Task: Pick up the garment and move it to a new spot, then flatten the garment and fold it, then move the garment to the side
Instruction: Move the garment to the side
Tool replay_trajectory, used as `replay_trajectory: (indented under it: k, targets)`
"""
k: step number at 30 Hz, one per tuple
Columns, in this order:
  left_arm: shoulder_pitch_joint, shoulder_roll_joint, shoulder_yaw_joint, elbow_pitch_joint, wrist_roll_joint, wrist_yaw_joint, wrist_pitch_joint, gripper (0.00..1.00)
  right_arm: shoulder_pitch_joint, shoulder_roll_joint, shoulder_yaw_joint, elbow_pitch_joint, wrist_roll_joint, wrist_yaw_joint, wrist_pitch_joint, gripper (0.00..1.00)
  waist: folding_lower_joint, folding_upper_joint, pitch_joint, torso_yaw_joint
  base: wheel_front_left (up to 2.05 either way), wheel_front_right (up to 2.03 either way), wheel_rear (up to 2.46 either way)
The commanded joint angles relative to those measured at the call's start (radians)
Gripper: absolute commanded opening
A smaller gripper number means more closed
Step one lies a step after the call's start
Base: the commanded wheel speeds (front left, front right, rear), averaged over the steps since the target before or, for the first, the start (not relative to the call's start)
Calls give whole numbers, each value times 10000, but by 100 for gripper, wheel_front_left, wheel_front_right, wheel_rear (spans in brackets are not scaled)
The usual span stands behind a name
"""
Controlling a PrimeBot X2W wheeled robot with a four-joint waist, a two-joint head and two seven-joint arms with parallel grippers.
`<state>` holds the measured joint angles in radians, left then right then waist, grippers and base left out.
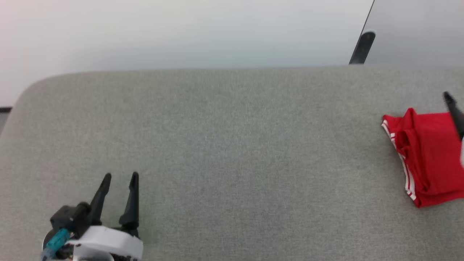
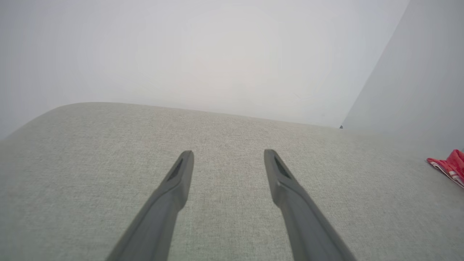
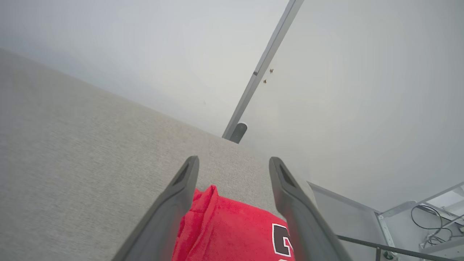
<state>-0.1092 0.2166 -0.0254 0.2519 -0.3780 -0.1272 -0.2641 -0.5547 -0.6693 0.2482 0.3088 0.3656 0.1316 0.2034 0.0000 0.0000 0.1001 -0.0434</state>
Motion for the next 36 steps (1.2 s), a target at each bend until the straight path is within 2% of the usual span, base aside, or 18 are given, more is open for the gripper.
replay_trajectory:
  k: [1,7,12,19,24,36]
  targets:
    - [151,18,47,-8,28,38,5,100,272,155,-79,-45,-44,-20,-209,100,0,0,-515,-18,0,0,0]
    - [706,136,324,-139,190,120,5,100,1574,1148,-669,-379,-506,-20,-1917,100,0,0,-997,0,0,0,0]
    - [1041,66,627,-295,192,198,5,100,2480,1852,-1034,-546,-873,-20,-2765,100,0,0,-1153,-16,0,0,0]
    - [1358,-16,888,-354,348,190,5,100,3544,2733,-1456,-692,-1127,-20,-3284,100,0,0,-1301,-66,0,0,0]
    - [1510,-59,1059,-294,272,135,5,100,4107,3112,-1712,-790,-1193,-20,-3463,100,0,0,-1349,-103,0,0,0]
    - [1609,-135,1251,-237,231,38,6,100,4804,3569,-1951,-1047,-1355,-20,-3586,100,0,0,-1368,-141,0,0,0]
